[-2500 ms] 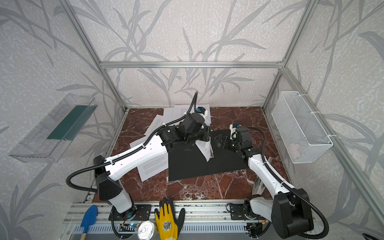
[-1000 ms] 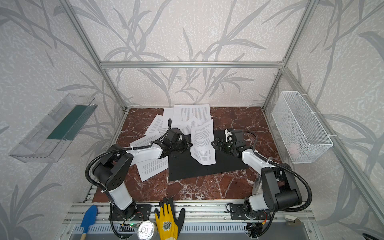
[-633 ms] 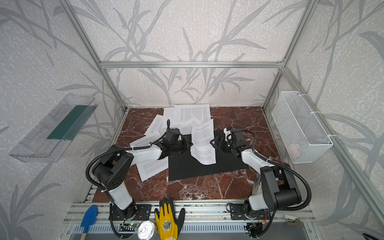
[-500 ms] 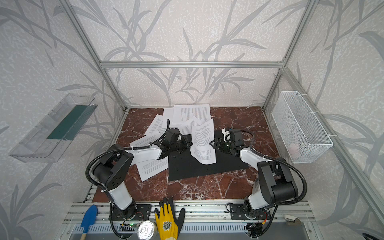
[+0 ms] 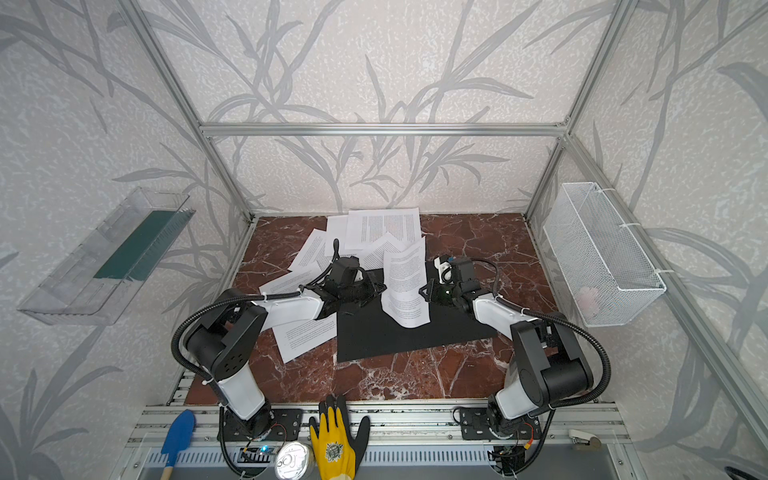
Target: Put the files into the folder
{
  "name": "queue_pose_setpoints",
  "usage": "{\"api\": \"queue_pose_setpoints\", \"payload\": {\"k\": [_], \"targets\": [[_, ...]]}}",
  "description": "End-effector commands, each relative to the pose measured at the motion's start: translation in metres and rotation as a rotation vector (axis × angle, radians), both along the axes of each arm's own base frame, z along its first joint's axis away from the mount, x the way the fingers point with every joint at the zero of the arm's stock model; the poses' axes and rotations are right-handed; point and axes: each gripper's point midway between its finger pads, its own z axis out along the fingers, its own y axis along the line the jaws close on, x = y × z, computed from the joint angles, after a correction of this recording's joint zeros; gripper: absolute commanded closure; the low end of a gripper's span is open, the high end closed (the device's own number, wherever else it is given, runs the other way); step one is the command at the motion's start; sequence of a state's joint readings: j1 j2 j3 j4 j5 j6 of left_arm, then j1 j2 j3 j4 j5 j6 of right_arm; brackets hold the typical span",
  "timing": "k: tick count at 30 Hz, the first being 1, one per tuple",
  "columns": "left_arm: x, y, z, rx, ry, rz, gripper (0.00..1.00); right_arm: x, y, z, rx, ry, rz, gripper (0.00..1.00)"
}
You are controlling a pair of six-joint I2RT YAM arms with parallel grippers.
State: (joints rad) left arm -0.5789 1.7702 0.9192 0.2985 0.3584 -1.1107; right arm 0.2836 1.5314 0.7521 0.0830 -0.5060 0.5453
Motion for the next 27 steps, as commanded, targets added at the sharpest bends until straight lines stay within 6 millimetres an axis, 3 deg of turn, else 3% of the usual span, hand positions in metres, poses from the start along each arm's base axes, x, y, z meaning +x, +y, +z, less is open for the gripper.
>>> {"api": "queue_pose_setpoints", "payload": {"k": [1,3,6,7,8,9,13,18,22,27], "targets": [[0.001,0.001,0.000,-0.010,-0.005,-0.001,1.00,0.005,-0.003,0.014,-0.041,-0.036,0.000,0.99],[0.001,0.000,0.004,-0.014,-0.015,-0.009,0.97,0.005,-0.007,0.012,-0.068,-0.030,-0.012,1.00],[-0.004,-0.004,0.020,-0.046,-0.043,-0.043,0.69,0.005,-0.015,0.012,-0.116,-0.032,-0.035,1.00],[-0.007,-0.004,0.030,-0.054,-0.067,-0.057,0.53,0.004,-0.018,0.012,-0.133,-0.035,-0.041,1.00],[-0.010,-0.002,0.038,-0.050,-0.089,-0.065,0.30,0.004,-0.021,0.014,-0.153,-0.041,-0.049,1.00],[-0.014,0.003,0.049,-0.033,-0.118,-0.072,0.01,0.003,-0.026,0.017,-0.178,-0.046,-0.056,1.00],[-0.043,0.034,0.083,0.110,-0.200,-0.096,0.01,0.000,-0.047,0.026,-0.322,-0.059,-0.069,1.00],[-0.093,0.074,0.122,0.233,-0.316,-0.143,0.01,0.006,-0.061,0.018,-0.476,-0.007,-0.030,1.00],[-0.118,0.113,0.127,0.306,-0.384,-0.081,0.01,0.015,-0.081,0.005,-0.632,0.020,-0.020,1.00],[-0.140,0.151,0.120,0.412,-0.460,-0.031,0.01,0.032,-0.103,0.021,-0.787,0.004,-0.042,1.00]]}}
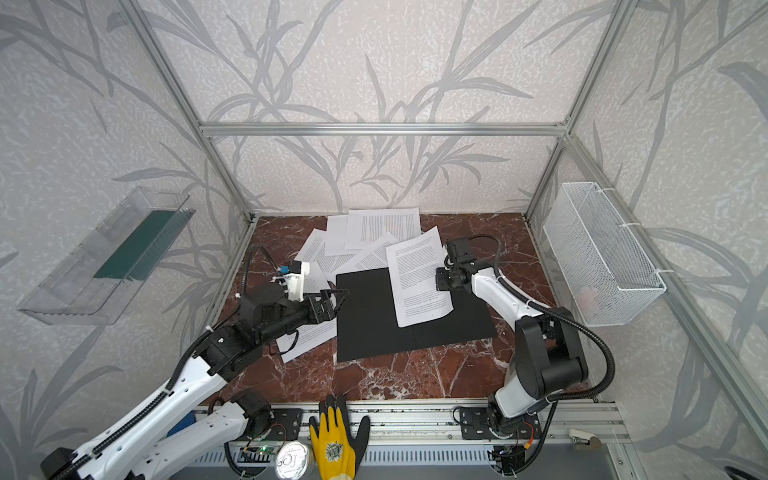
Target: Put the files into the folder
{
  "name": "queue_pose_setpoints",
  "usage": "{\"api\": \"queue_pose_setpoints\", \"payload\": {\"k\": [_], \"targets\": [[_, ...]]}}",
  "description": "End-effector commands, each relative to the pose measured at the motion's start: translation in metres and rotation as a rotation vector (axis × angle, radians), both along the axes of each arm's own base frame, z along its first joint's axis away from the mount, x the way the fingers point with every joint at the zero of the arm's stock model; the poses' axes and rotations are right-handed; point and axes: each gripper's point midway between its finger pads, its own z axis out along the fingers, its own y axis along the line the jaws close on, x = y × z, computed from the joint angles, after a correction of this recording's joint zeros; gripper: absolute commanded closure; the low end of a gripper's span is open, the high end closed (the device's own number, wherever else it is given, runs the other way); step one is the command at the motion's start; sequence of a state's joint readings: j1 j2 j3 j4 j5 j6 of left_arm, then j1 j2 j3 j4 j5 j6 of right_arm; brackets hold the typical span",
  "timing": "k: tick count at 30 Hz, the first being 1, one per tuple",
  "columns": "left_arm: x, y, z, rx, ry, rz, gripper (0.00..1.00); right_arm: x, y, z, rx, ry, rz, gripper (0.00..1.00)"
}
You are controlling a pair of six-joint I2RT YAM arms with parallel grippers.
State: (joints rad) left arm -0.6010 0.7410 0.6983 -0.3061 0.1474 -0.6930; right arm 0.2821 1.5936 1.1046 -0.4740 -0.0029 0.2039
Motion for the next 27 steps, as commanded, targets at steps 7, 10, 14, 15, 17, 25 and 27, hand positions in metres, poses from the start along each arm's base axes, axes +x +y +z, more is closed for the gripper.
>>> {"api": "queue_pose_setpoints", "payload": {"k": [7,10,14,15,17,25,27], "targets": [[-0.011,0.046,-0.055,0.111,-0.045,0.148,0.01,0.008,-0.055,0.018,-0.295,-0.004,-0.043,1.00],[-0.019,0.046,-0.053,0.126,-0.026,0.128,0.01,0.007,-0.059,0.008,-0.300,0.018,-0.054,1.00],[-0.025,0.038,-0.048,0.093,-0.060,0.089,0.01,0.004,-0.063,0.001,-0.313,0.055,-0.058,1.00],[-0.025,0.036,-0.046,0.078,-0.071,0.081,0.01,0.002,-0.066,0.000,-0.313,0.064,-0.061,1.00],[-0.025,0.033,-0.044,0.066,-0.073,0.070,0.01,0.000,-0.075,0.002,-0.321,0.069,-0.081,1.00],[-0.032,0.032,-0.044,0.058,-0.066,0.049,0.01,0.001,-0.099,0.018,-0.408,0.073,-0.133,1.00],[-0.033,0.032,-0.044,0.059,-0.067,0.049,0.01,0.000,-0.104,0.017,-0.432,0.095,-0.141,1.00]]}}
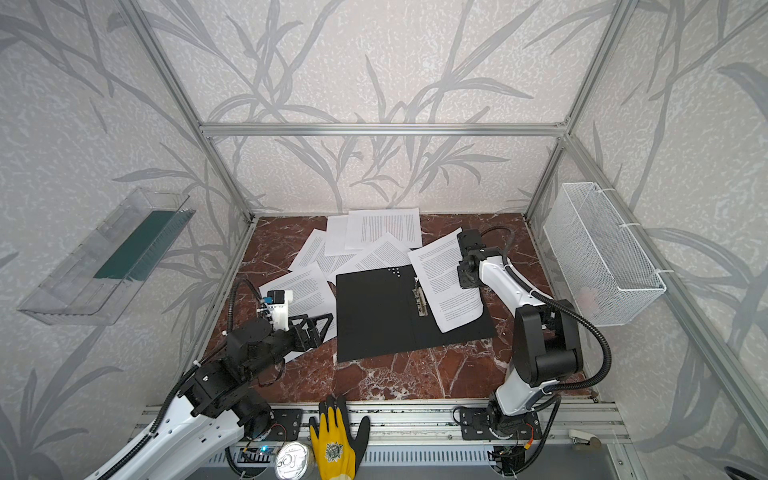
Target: Put the files into the folder
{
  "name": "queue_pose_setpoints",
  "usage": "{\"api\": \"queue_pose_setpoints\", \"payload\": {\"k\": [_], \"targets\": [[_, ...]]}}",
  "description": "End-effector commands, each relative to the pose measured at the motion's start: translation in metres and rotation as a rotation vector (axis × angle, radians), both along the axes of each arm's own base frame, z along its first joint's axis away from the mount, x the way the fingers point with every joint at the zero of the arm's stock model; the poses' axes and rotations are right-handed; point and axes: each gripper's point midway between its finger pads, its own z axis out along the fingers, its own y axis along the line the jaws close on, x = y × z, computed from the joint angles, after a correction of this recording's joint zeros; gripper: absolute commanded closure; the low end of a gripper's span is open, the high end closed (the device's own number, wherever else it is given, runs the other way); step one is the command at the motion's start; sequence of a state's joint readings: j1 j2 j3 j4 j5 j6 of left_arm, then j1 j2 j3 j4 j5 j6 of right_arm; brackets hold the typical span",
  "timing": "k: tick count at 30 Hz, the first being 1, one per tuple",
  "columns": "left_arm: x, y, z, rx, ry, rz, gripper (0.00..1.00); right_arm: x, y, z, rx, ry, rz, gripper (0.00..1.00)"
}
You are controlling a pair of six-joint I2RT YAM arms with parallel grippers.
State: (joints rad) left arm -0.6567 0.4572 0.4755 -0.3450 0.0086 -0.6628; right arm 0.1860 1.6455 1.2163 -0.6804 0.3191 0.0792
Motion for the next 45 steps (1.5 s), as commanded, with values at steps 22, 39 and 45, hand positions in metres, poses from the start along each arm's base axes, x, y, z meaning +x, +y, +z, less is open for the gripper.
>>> {"api": "queue_pose_setpoints", "payload": {"k": [22,39,45], "targets": [[-0.014,-0.015,0.004,-0.013,-0.007,-0.091,0.01,-0.017,-0.024,-0.009,-0.067,0.096,-0.028,1.00],[-0.014,-0.014,0.003,0.000,-0.008,-0.087,0.01,-0.020,0.025,-0.007,0.011,0.101,0.137,1.00],[-0.014,-0.014,0.003,0.003,-0.011,-0.085,0.01,-0.024,0.037,-0.002,0.072,0.095,0.164,1.00]]}}
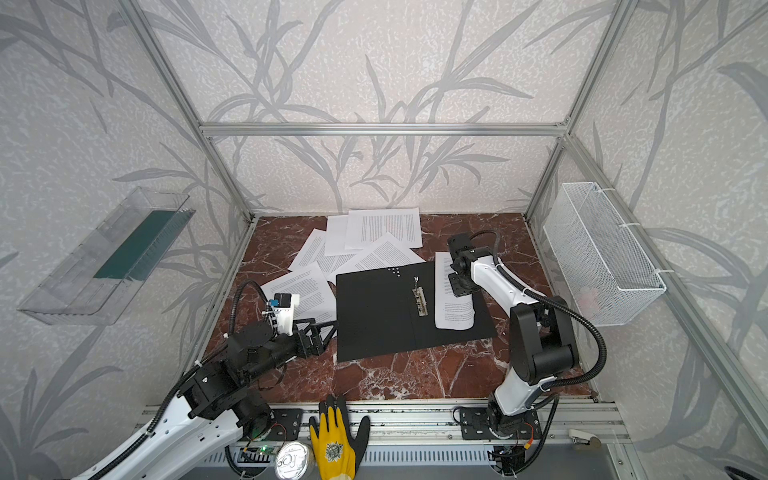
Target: Put the files into the folder
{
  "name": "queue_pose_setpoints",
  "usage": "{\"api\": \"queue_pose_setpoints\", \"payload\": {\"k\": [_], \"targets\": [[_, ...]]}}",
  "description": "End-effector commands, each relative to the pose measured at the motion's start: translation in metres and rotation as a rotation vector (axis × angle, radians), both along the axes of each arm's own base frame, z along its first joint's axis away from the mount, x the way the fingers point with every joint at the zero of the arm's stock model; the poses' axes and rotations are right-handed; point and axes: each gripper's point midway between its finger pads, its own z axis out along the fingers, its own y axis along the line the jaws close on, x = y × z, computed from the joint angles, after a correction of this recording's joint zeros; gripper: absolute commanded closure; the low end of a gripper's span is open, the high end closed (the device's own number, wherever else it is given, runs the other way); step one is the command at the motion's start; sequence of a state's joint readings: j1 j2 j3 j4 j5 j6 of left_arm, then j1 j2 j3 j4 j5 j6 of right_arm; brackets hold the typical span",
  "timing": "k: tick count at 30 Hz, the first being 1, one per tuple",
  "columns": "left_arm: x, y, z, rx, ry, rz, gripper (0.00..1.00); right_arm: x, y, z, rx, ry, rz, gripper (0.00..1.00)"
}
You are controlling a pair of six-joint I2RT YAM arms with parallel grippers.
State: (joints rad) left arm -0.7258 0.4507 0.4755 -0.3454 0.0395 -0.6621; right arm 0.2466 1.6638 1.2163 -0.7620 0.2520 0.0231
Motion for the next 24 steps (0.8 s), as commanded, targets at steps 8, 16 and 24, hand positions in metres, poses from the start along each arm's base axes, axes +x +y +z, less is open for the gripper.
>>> {"api": "queue_pose_setpoints", "payload": {"k": [8,16,24], "targets": [[0.002,0.005,0.000,0.021,-0.014,0.021,0.01,-0.015,0.031,0.020,0.182,-0.035,0.113,1.00],[0.004,0.005,-0.002,0.030,-0.014,0.030,0.01,-0.022,0.043,0.036,0.265,-0.127,0.169,1.00],[0.005,0.007,-0.003,0.037,-0.016,0.037,0.01,-0.035,0.055,0.038,0.323,-0.101,0.249,1.00]]}}
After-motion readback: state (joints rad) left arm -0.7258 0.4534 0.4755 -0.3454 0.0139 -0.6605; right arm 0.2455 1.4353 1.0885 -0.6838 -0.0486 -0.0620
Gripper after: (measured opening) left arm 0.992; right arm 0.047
